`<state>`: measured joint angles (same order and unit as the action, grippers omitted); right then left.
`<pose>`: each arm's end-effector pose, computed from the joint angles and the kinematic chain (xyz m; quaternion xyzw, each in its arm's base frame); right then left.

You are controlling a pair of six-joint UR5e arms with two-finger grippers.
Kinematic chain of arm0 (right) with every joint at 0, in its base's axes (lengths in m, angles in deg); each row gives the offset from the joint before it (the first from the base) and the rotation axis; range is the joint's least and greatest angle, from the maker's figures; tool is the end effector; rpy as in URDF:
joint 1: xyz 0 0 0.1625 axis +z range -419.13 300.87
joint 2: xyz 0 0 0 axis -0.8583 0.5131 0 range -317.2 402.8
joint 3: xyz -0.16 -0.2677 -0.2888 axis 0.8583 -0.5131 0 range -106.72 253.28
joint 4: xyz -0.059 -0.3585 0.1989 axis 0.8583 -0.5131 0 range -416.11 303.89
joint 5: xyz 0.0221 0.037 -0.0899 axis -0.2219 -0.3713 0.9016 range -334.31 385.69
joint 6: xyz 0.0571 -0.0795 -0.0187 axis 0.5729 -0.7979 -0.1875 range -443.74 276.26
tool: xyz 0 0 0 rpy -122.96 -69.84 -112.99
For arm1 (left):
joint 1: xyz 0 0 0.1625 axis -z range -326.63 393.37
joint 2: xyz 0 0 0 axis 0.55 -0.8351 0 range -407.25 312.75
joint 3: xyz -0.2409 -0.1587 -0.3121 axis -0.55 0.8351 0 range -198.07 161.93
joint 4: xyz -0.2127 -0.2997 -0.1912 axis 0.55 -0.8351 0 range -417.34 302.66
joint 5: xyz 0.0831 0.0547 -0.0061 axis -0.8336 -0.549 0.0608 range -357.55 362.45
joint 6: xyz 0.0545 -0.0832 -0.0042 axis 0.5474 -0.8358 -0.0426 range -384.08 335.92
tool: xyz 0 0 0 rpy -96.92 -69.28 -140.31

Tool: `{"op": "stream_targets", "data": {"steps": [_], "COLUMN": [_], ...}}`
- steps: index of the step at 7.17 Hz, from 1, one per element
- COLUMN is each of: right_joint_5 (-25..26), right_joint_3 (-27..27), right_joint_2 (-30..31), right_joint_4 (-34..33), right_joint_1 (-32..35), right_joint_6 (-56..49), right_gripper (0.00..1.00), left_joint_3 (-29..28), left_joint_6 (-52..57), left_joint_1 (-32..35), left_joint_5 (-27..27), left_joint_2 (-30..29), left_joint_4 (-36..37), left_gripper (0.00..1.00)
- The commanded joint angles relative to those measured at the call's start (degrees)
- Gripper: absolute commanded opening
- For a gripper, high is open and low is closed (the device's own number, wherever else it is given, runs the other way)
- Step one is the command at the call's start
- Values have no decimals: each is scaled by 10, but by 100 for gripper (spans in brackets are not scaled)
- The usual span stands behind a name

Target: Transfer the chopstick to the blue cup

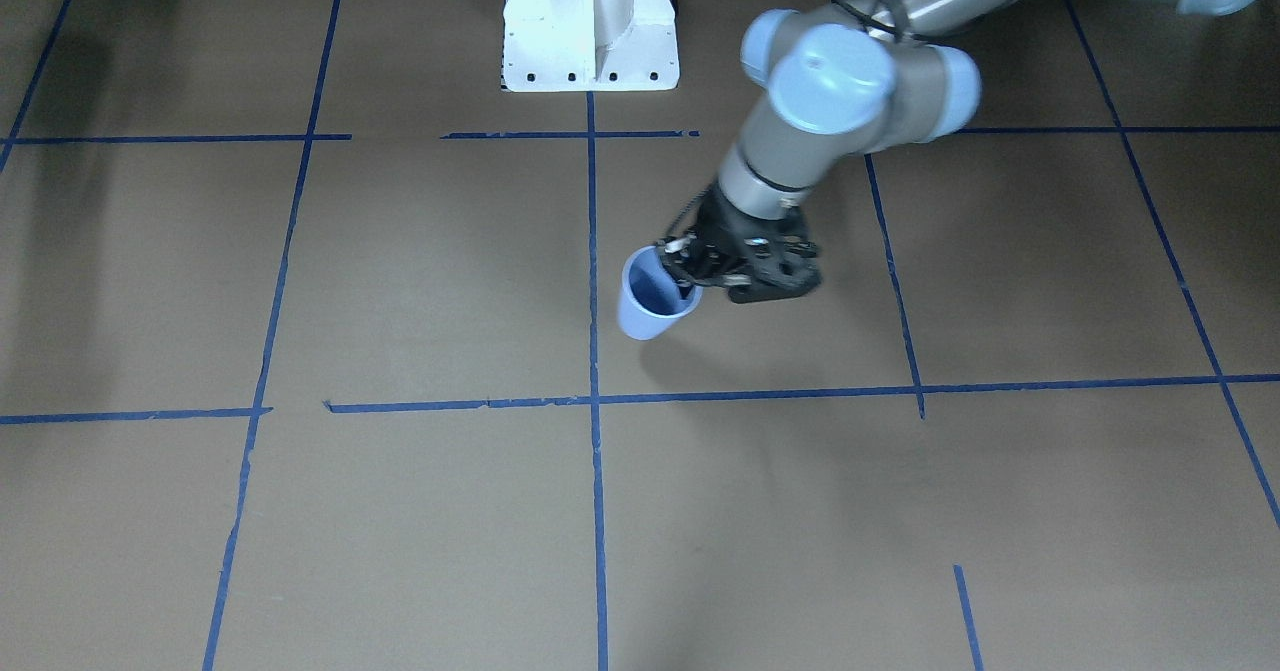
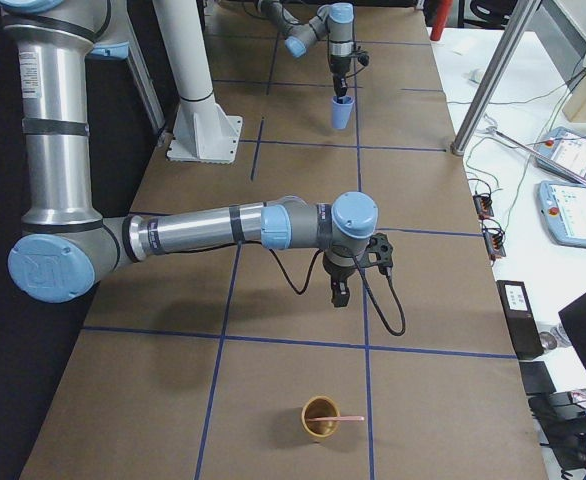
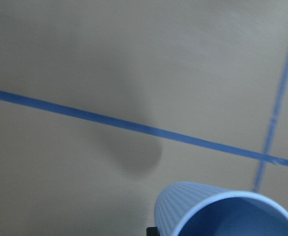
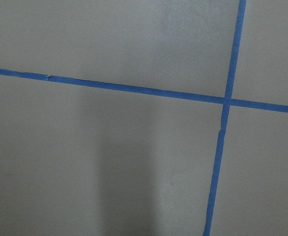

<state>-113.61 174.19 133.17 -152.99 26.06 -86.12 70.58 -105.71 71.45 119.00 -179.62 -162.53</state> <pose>0.0168 -0.4896 0.5743 0.0201 -0.4174 -0.0703 0.9058 0.5054 -0.5089 0.1857 -0.0054 0.5013 -0.1156 0.8575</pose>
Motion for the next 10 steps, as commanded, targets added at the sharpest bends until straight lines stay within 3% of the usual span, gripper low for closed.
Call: {"op": "stream_targets", "data": {"steps": [1,6,7,8,10], "right_joint_5": [0,1,0,0,2], "right_joint_3": [1,1,1,-1,-4], "right_joint_2": [-1,-8,-8,-8,-6], "right_joint_4": [0,0,-1,-1,0], "right_joint_1": [-4,-8,-8,-8,-8], "right_joint_6": [-1,1,1,0,-3], "right_gripper": [100,100,100,100,100], "left_joint_3": [-53,-52,-48,-45,22], "left_joint_6": [-1,1,1,-1,0], "left_joint_1": [-34,-49,-49,-49,-43], "left_joint_5": [-49,-68,-68,-94,-97], "left_joint_2": [-67,-44,-44,-43,-29], "left_joint_4": [29,41,41,41,54], "left_gripper": [0,3,63,100,100]}}
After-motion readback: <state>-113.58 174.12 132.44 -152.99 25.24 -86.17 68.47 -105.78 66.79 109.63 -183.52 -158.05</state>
